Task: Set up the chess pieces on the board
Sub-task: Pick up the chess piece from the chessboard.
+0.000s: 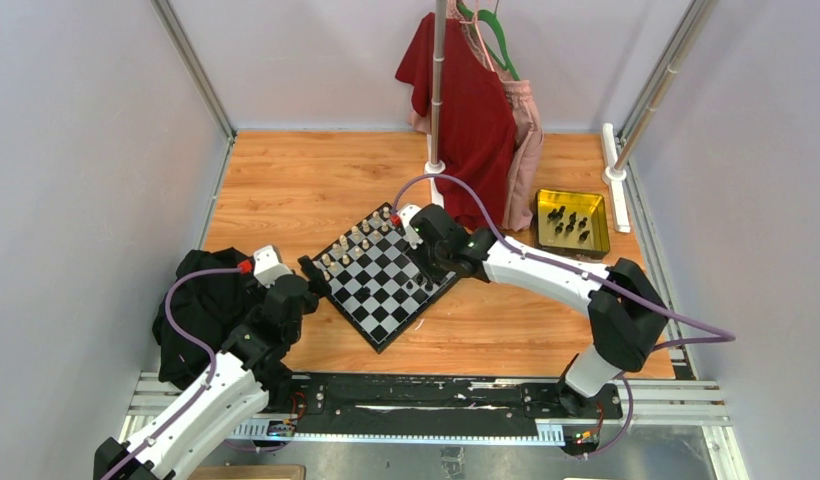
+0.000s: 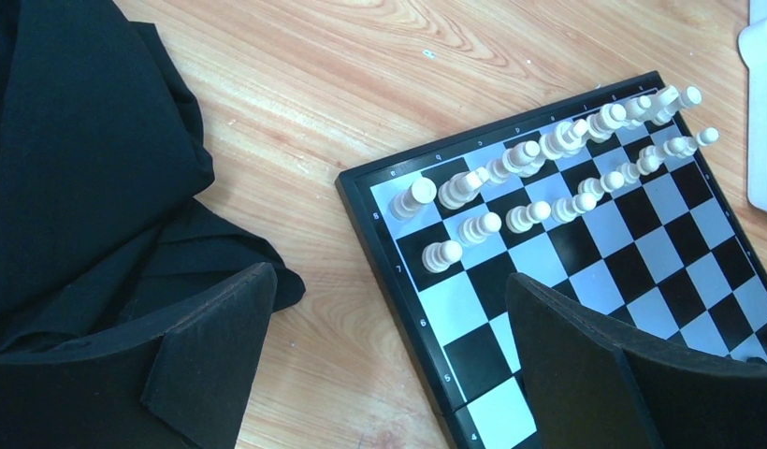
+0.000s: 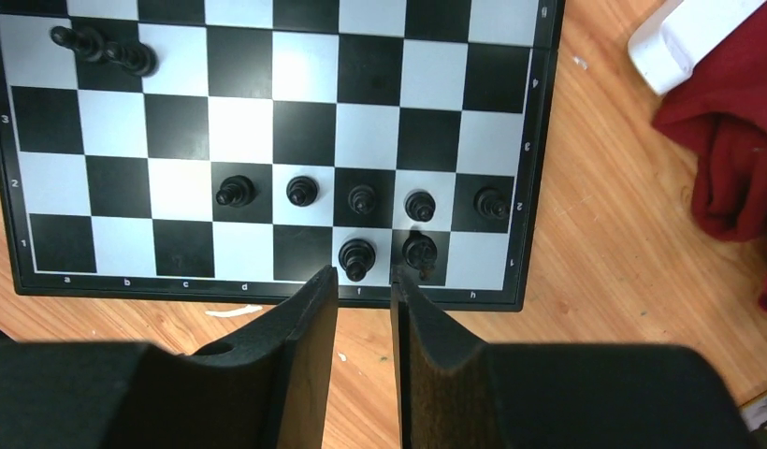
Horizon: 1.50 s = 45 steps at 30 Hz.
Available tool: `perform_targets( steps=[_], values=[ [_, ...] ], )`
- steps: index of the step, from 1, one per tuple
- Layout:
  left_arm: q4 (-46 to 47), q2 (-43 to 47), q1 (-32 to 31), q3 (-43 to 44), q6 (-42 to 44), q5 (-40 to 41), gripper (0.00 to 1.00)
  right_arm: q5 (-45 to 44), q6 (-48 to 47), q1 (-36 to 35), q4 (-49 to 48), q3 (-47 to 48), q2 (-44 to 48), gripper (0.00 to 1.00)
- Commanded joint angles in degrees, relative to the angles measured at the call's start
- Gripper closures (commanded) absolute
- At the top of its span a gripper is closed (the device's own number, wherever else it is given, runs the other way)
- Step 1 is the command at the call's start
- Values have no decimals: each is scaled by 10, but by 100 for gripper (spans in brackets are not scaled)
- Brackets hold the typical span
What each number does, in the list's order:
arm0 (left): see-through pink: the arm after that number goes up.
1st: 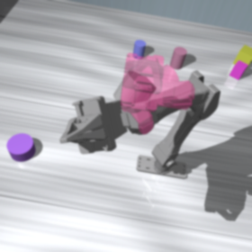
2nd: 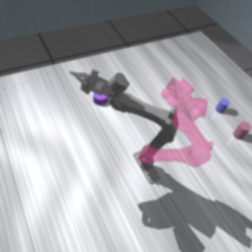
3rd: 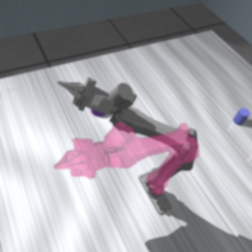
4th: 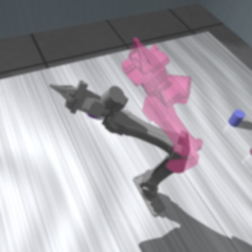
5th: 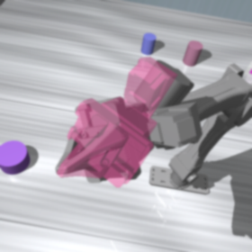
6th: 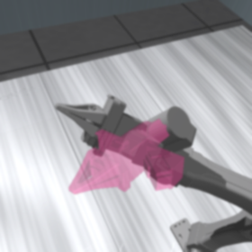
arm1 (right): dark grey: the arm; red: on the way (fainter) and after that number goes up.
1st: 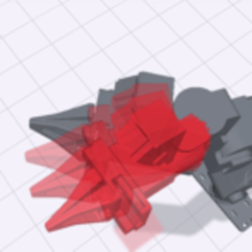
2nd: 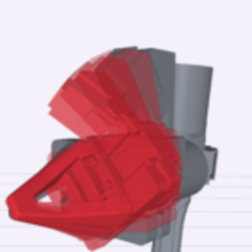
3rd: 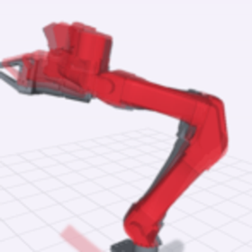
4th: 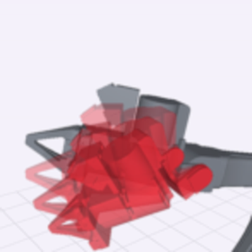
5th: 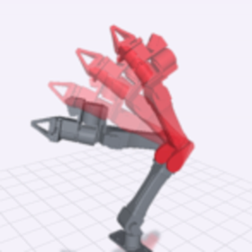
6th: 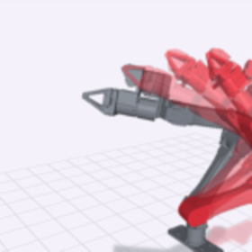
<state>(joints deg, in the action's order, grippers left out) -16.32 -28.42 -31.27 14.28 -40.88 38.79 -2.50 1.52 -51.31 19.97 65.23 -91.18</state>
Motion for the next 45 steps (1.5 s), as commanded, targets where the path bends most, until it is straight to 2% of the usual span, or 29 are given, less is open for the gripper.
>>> perform_targets(
  steps=[1,12,22,45],
  values=[
    [16,10,-4,-8,-1,10,0,-1,-25,-16,27,33,5,68],
    [8,30,-4,-14,-6,15,0,70,-91,-57,21,122,-90,68],
    [9,36,-4,-15,-6,14,0,108,-100,-70,19,190,-182,68],
    [11,37,-4,-17,-5,14,0,148,-90,-76,14,243,-250,68]
  ],
)
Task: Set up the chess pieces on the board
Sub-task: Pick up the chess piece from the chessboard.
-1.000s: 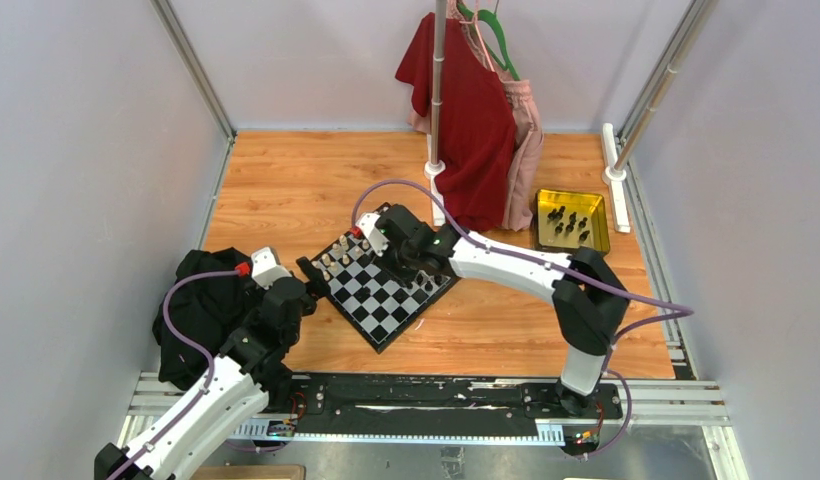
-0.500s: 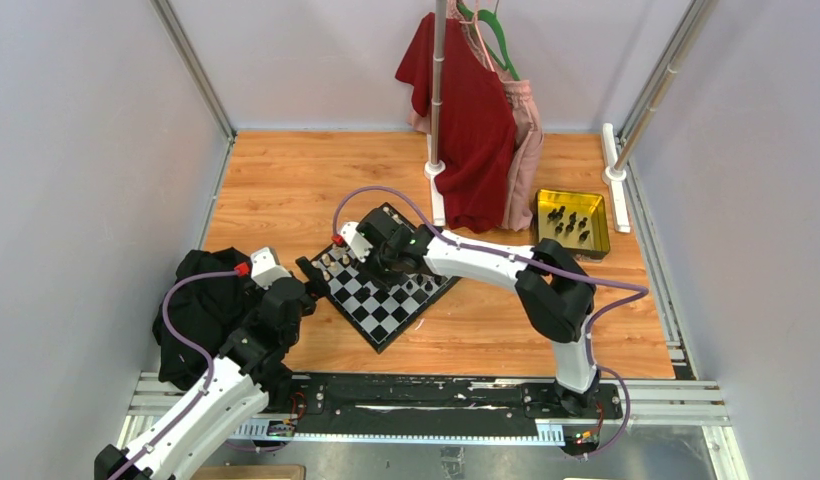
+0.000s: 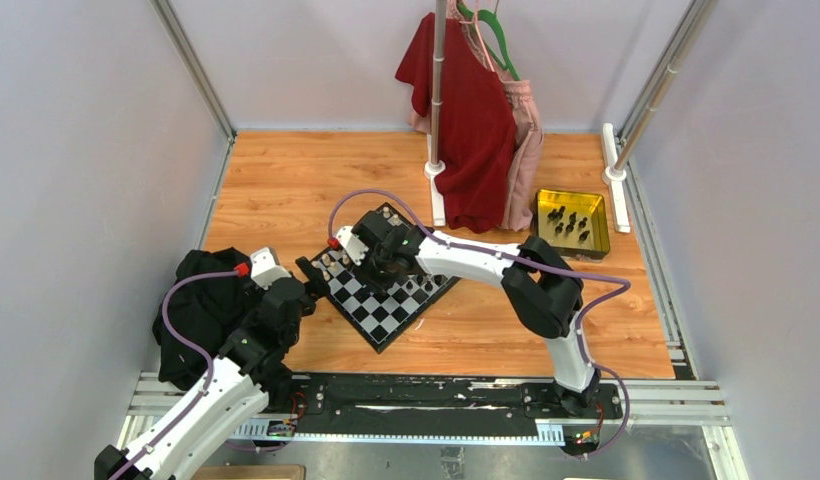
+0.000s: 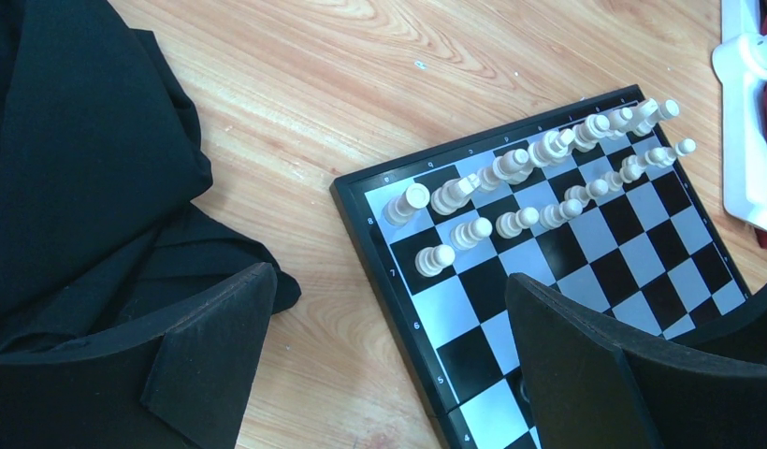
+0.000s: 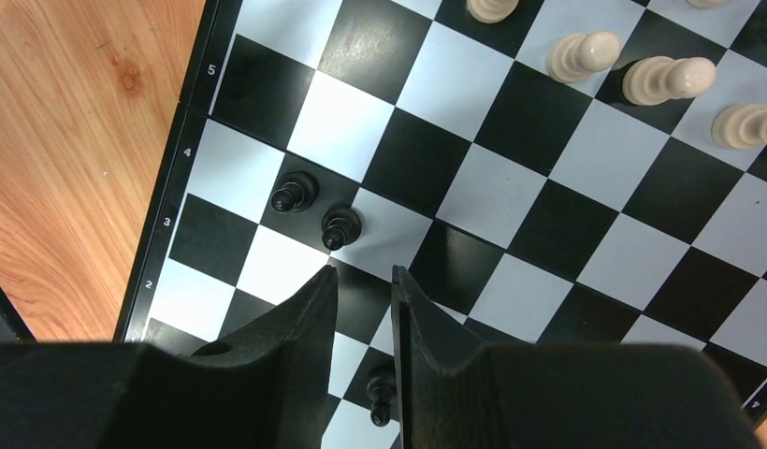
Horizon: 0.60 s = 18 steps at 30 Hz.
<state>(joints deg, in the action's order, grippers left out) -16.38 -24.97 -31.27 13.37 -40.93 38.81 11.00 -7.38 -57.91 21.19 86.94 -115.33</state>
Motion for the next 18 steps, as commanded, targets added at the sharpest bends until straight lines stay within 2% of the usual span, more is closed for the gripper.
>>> perform_targets(
  steps=[1,18],
  values=[
    [12,2,-4,-7,-5,14,0,13,-1,-11,3,27,-9,68],
    [14,1,-4,-7,-4,11,0,27,2,-13,3,46,-28,68]
  ],
)
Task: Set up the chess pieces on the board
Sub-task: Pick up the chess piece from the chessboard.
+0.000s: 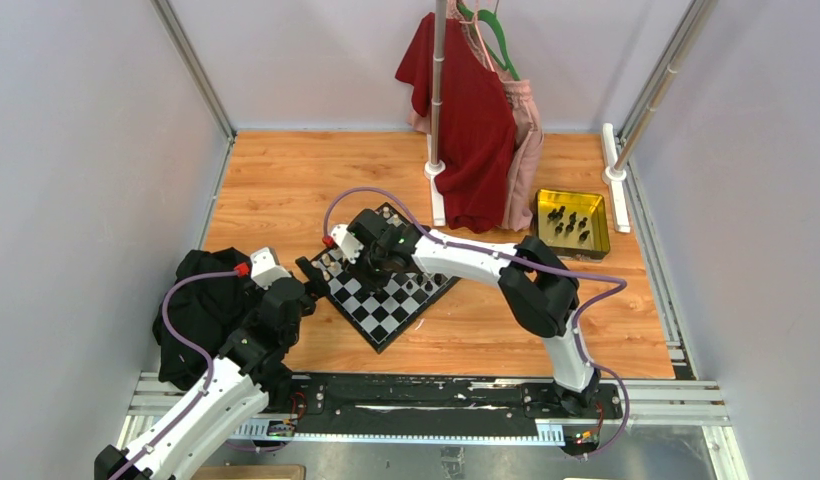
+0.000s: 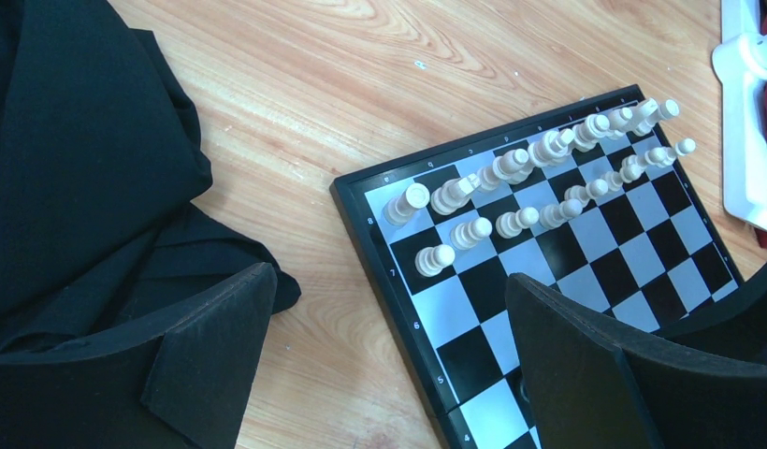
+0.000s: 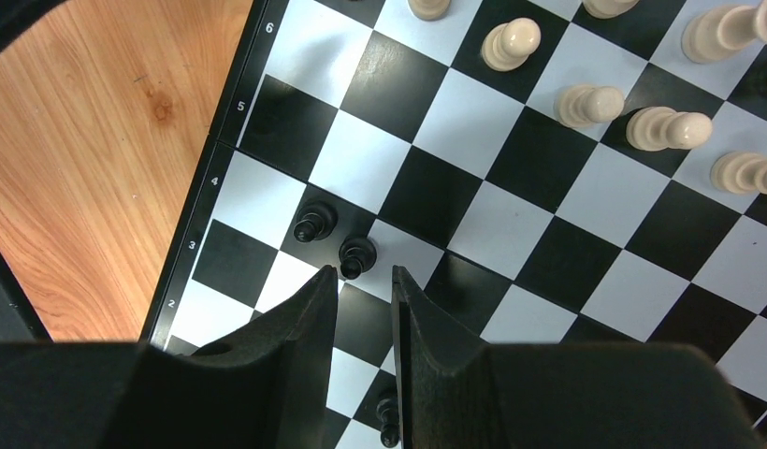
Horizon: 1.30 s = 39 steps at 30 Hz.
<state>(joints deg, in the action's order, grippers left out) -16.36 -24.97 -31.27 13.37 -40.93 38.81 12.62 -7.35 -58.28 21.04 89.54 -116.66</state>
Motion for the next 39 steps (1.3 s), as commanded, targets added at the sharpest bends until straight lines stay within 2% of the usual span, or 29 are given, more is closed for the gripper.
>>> perform_targets(
  steps=[1,12,20,22,39],
  values=[
    [13,0,-4,-7,-3,11,0,12,2,-10,5,21,-16,68],
    [13,0,-4,-8,-3,12,0,24,3,-10,9,37,-29,72],
    [13,0,-4,-7,-2,10,0,19,6,-9,18,38,-32,96],
    [13,0,-3,-7,-2,10,0,16,6,-10,19,34,-29,100],
    [8,3,-4,-7,-6,18,0,-11,10,-10,6,-41,54,100]
  ],
)
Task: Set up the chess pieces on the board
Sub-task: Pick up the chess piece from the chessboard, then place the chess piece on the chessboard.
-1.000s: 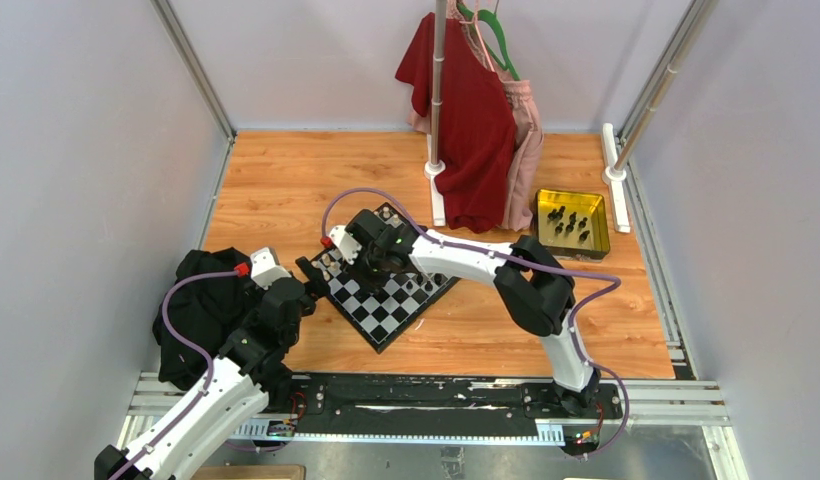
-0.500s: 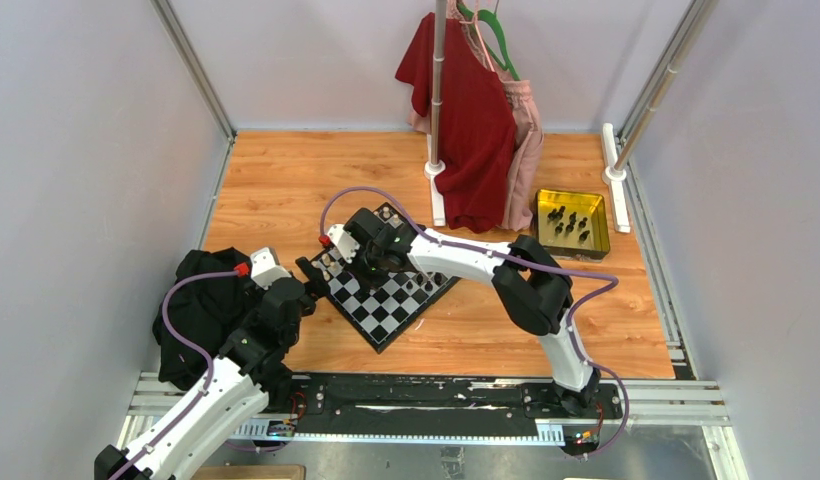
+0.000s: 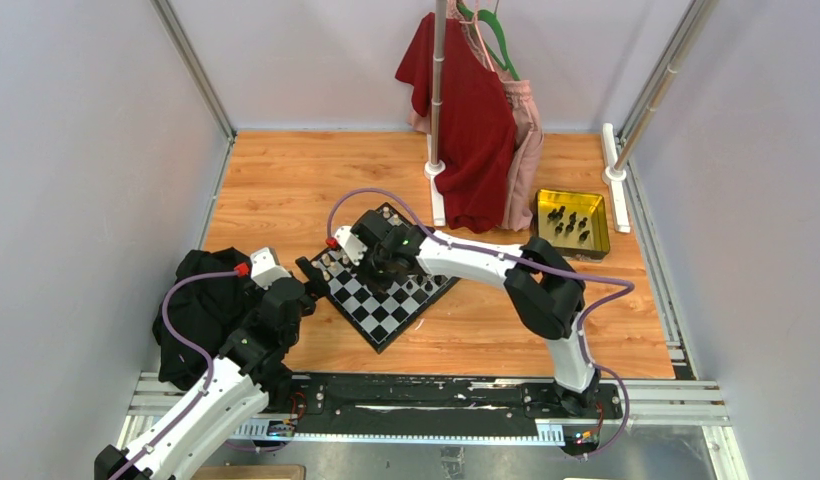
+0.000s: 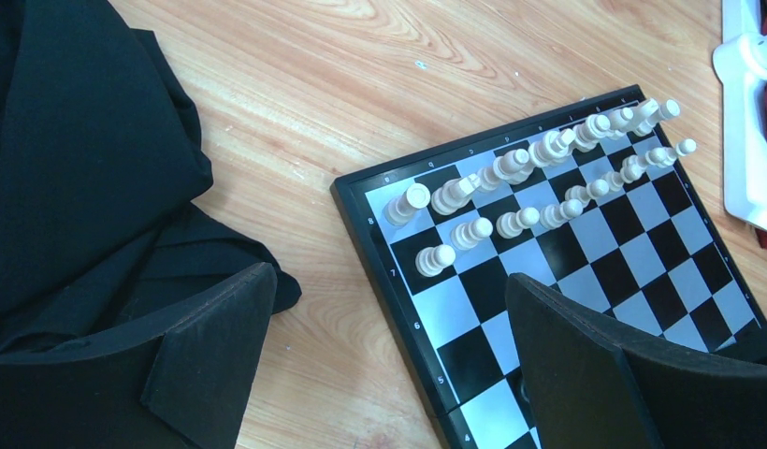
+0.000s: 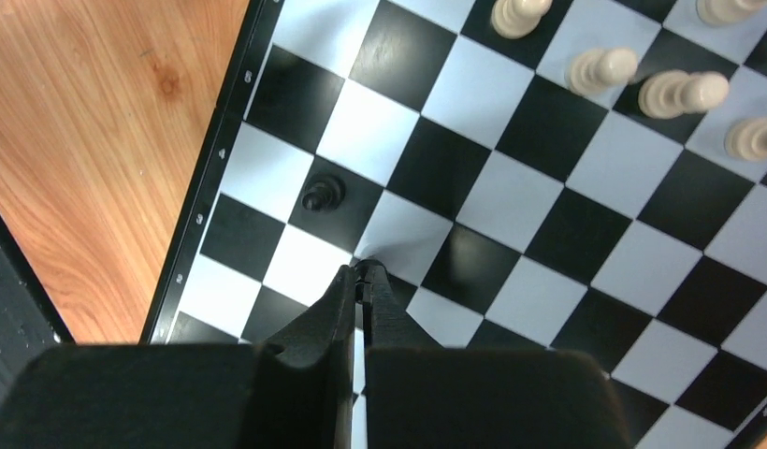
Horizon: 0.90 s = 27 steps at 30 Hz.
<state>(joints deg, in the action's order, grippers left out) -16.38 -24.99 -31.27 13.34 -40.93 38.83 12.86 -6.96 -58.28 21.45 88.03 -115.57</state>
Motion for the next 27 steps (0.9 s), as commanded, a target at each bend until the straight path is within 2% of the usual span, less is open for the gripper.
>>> perform_targets(
  steps=[1,16,27],
  values=[
    [8,2,-4,-6,-6,18,0,-16,7,-11,-1,-34,49,100],
    [9,-4,-4,-5,-6,18,0,-30,27,-26,-27,-120,103,100],
    [12,-5,-4,-5,-4,15,0,-40,33,-26,-39,-143,110,100]
  ],
)
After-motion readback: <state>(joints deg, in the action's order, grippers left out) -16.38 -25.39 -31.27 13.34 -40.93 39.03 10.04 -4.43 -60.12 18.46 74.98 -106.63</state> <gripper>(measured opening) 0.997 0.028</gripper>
